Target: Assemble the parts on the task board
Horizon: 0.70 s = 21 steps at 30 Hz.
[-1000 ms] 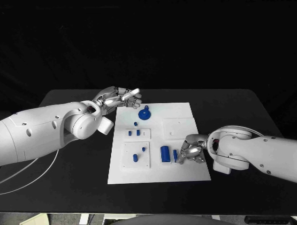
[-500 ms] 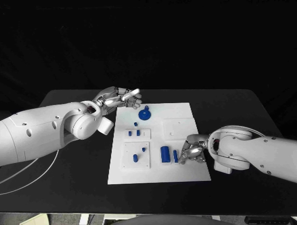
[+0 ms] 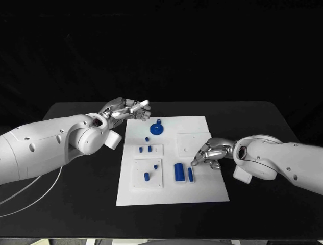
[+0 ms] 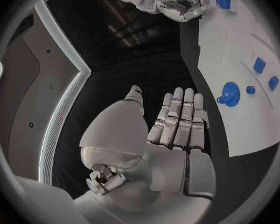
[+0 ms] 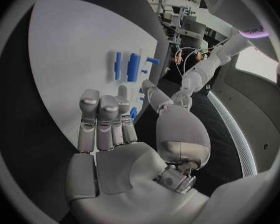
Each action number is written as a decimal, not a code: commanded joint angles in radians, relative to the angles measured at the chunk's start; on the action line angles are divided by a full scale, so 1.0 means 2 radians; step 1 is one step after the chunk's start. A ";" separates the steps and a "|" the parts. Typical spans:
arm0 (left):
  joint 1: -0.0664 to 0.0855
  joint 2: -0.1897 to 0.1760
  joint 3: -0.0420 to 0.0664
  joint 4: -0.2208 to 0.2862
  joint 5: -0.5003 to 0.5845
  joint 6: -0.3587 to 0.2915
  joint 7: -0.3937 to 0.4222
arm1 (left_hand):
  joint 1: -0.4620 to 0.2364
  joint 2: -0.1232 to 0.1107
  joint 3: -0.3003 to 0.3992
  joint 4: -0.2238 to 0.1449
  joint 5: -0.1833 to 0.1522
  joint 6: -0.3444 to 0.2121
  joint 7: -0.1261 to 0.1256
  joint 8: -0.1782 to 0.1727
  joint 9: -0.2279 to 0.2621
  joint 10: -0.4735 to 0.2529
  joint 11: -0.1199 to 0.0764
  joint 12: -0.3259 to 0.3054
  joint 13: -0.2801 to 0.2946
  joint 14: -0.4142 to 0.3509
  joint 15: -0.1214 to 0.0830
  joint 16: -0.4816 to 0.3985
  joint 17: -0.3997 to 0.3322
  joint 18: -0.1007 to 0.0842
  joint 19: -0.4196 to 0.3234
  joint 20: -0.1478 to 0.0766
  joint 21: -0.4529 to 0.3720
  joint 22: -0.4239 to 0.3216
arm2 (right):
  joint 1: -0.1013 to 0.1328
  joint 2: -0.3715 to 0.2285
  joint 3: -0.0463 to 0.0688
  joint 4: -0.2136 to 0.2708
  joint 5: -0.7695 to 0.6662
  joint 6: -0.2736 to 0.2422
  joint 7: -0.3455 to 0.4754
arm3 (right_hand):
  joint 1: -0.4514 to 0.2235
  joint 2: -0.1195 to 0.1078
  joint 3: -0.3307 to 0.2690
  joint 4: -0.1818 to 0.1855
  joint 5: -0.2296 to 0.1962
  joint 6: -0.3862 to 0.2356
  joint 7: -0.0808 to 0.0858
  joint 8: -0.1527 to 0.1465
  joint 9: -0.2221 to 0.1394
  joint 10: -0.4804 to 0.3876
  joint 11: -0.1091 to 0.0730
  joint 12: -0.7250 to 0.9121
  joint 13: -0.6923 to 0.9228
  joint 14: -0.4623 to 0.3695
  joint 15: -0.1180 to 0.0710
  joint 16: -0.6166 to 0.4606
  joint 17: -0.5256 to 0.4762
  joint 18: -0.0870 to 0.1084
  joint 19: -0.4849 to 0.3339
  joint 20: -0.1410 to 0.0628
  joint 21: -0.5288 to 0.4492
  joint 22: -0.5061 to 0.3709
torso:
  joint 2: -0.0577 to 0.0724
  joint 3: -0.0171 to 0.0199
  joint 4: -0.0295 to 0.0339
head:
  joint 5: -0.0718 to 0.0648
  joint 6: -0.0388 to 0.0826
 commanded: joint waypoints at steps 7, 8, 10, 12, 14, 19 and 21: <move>0.004 0.009 0.001 -0.036 0.029 -0.019 0.003 | 0.043 -0.023 -0.003 0.000 -0.001 0.010 -0.006 0.005 -0.001 0.012 -0.005 0.001 0.001 0.005 -0.004 0.006 -0.001 0.000 0.000 -0.003 -0.003 0.011 | 0.019 0.018 0.033 -0.082 0.105 -0.042 0.129 | 0.019 0.005 -0.017 -0.001 0.020 -0.017 0.008 0.001 0.007 -0.028 0.005 -0.020 -0.010 -0.030 0.005 -0.026 -0.010 0.019 -0.032 0.007 -0.025 -0.007 | -0.004 -0.0010 -0.0002 | -0.001 0.045; 0.005 0.009 0.001 -0.041 0.029 -0.022 0.003 | 0.046 -0.026 -0.004 0.000 -0.001 0.011 -0.007 0.005 -0.001 0.013 -0.006 0.001 0.001 0.005 -0.005 0.005 -0.001 -0.002 0.000 -0.004 -0.003 0.011 | 0.021 0.024 0.036 -0.097 0.116 -0.048 0.135 | 0.023 0.007 -0.020 0.000 0.020 -0.022 0.011 0.000 0.009 -0.040 0.007 -0.031 -0.016 -0.043 0.008 -0.039 -0.018 0.017 -0.046 0.012 -0.038 -0.012 | -0.005 -0.0011 -0.0002 | -0.001 0.049; 0.008 0.011 0.001 -0.053 0.029 -0.022 0.004 | 0.053 -0.032 -0.006 0.001 -0.001 0.012 -0.009 0.005 -0.002 0.015 -0.009 0.001 0.001 0.004 -0.008 0.005 -0.001 -0.003 0.002 -0.006 -0.002 0.011 | 0.021 0.036 0.044 -0.124 0.150 -0.052 0.143 | 0.032 0.007 -0.023 0.001 0.022 -0.030 0.017 -0.002 0.011 -0.067 0.014 -0.056 -0.032 -0.069 0.016 -0.068 -0.033 0.014 -0.077 0.022 -0.070 -0.025 | -0.008 -0.0018 -0.0005 | 0.001 0.055; 0.010 0.013 0.002 -0.062 0.033 -0.026 0.006 | 0.054 -0.033 -0.007 0.001 0.000 0.012 -0.011 0.005 -0.002 0.016 -0.011 0.001 0.000 0.005 -0.011 0.005 -0.001 -0.005 0.003 -0.007 -0.002 0.011 | 0.021 0.051 0.053 -0.153 0.169 -0.054 0.151 | 0.046 0.009 -0.024 0.003 0.025 -0.042 0.024 -0.005 0.014 -0.098 0.023 -0.083 -0.052 -0.099 0.029 -0.104 -0.055 0.007 -0.111 0.038 -0.107 -0.041 | -0.011 -0.0021 -0.0002 | 0.002 0.061; 0.013 0.015 0.002 -0.072 0.045 -0.027 0.009 | 0.056 -0.034 -0.008 0.001 0.000 0.011 -0.012 0.004 -0.003 0.016 -0.012 0.000 0.000 0.005 -0.012 0.006 -0.001 -0.006 0.004 -0.008 -0.002 0.011 | 0.021 0.065 0.058 -0.182 0.180 -0.052 0.157 | 0.060 0.013 -0.024 -0.001 0.023 -0.051 0.030 -0.007 0.016 -0.117 0.030 -0.104 -0.075 -0.116 0.041 -0.133 -0.074 0.003 -0.133 0.050 -0.136 -0.057 | -0.013 -0.0024 -0.0001 | 0.004 0.067; 0.018 0.022 0.002 -0.100 0.070 -0.041 0.026 | 0.066 -0.034 -0.007 0.001 0.005 0.005 -0.019 0.000 -0.007 0.009 -0.018 -0.005 -0.002 0.001 -0.016 0.002 -0.004 -0.013 0.005 -0.013 -0.005 0.010 | 0.013 0.107 0.070 -0.261 0.257 -0.040 0.174 | 0.076 0.019 -0.008 0.005 0.015 -0.088 0.044 -0.021 0.012 -0.174 0.064 -0.224 -0.202 -0.198 0.098 -0.246 -0.150 -0.017 -0.230 0.088 -0.238 -0.113 | -0.021 -0.0022 -0.0017 | 0.007 0.080; 0.018 0.032 0.003 -0.116 0.081 -0.045 0.032 | 0.067 -0.034 -0.007 0.001 0.006 0.000 -0.022 -0.003 -0.009 -0.001 -0.019 -0.007 -0.003 -0.005 -0.017 -0.003 -0.007 -0.016 0.004 -0.014 -0.007 0.010 | 0.007 0.115 0.077 -0.281 0.257 -0.040 0.180 | 0.080 0.018 0.004 0.008 0.014 -0.101 0.040 -0.028 0.006 -0.174 0.081 -0.285 -0.269 -0.225 0.118 -0.292 -0.182 -0.025 -0.265 0.101 -0.274 -0.135 | -0.024 -0.0020 -0.0011 | 0.009 0.083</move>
